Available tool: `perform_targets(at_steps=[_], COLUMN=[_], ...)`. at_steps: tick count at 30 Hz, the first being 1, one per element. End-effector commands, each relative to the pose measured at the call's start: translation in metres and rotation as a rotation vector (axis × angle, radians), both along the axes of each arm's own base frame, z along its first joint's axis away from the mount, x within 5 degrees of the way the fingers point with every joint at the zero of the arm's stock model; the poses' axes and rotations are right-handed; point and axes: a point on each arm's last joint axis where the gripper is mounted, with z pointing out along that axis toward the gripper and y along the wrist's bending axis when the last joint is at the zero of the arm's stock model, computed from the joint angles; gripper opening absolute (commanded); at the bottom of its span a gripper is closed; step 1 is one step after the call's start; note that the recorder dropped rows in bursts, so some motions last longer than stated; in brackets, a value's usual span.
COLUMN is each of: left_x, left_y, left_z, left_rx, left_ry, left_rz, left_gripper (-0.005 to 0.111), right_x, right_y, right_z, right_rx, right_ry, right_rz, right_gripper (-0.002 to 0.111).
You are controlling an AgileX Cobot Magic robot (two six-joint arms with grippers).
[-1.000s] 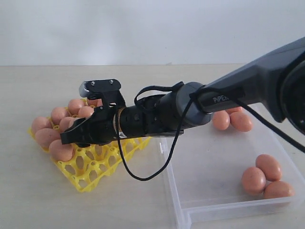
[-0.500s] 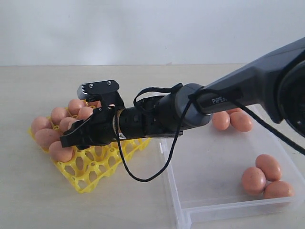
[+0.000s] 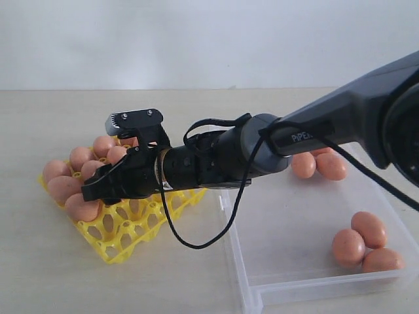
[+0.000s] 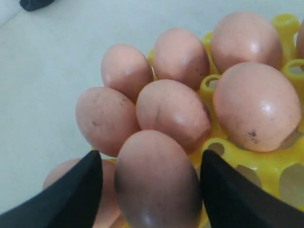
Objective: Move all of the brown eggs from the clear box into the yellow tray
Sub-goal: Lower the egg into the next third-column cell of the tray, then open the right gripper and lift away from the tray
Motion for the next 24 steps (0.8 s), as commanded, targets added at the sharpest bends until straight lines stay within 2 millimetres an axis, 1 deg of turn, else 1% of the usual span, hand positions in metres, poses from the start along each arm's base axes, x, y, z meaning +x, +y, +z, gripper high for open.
perform_targets(at_steps=[1, 3, 11, 14, 16, 17, 18, 19, 20, 21, 22, 23, 24], left_x=[0.000, 0.000, 0.000, 0.000, 0.000, 0.000, 0.000, 0.000, 0.000, 0.000, 0.000, 0.000, 0.000], left_y=[0.000, 0.000, 0.000, 0.000, 0.000, 0.000, 0.000, 0.000, 0.000, 0.000, 0.000, 0.000, 0.000], left_z=[0.000, 0.000, 0.000, 0.000, 0.000, 0.000, 0.000, 0.000, 0.000, 0.000, 0.000, 0.000, 0.000], left_rx=[-0.004, -0.004, -0.004, -0.004, -0.004, -0.004, -0.004, -0.004, -0.004, -0.004, -0.004, -0.004, -0.004], left_ry=[-0.003, -0.003, -0.003, -0.003, -0.003, -0.003, -0.003, -0.003, -0.003, -0.003, -0.003, -0.003, -0.003], left_rz=[-0.005, -0.005, -0.005, -0.005, -0.005, -0.005, -0.005, -0.005, -0.005, -0.005, -0.005, -0.005, -0.005], left_gripper=[0.004, 0.004, 0.004, 0.004, 0.004, 0.004, 0.004, 0.004, 0.004, 0.004, 0.004, 0.004, 0.004], right_x=[0.001, 0.000, -0.001, -0.003, -0.006, -0.009, -0.013, -0.017, -0.020, -0.027, -0.031, -0.036, -0.041], right_y=[0.000, -0.001, -0.002, -0.004, -0.007, -0.009, -0.013, -0.016, -0.019, -0.024, -0.027, -0.031, -0.034], right_z=[0.022, 0.030, 0.053, 0.073, 0.092, 0.101, 0.116, 0.125, 0.133, 0.147, 0.155, 0.167, 0.175], right_rx=[0.012, 0.010, 0.029, 0.041, 0.034, 0.008, -0.018, -0.063, -0.091, -0.138, -0.159, -0.141, -0.120], right_ry=[-0.065, -0.099, -0.148, -0.185, -0.230, -0.260, -0.289, -0.330, -0.349, -0.397, -0.400, -0.395, -0.387], right_rz=[0.013, 0.023, 0.023, 0.020, 0.029, 0.046, 0.053, 0.085, 0.098, 0.139, 0.148, 0.140, 0.129], right_gripper=[0.054, 0.054, 0.054, 0.052, 0.042, 0.036, 0.022, 0.012, -0.001, 0.000, 0.000, 0.000, 0.000])
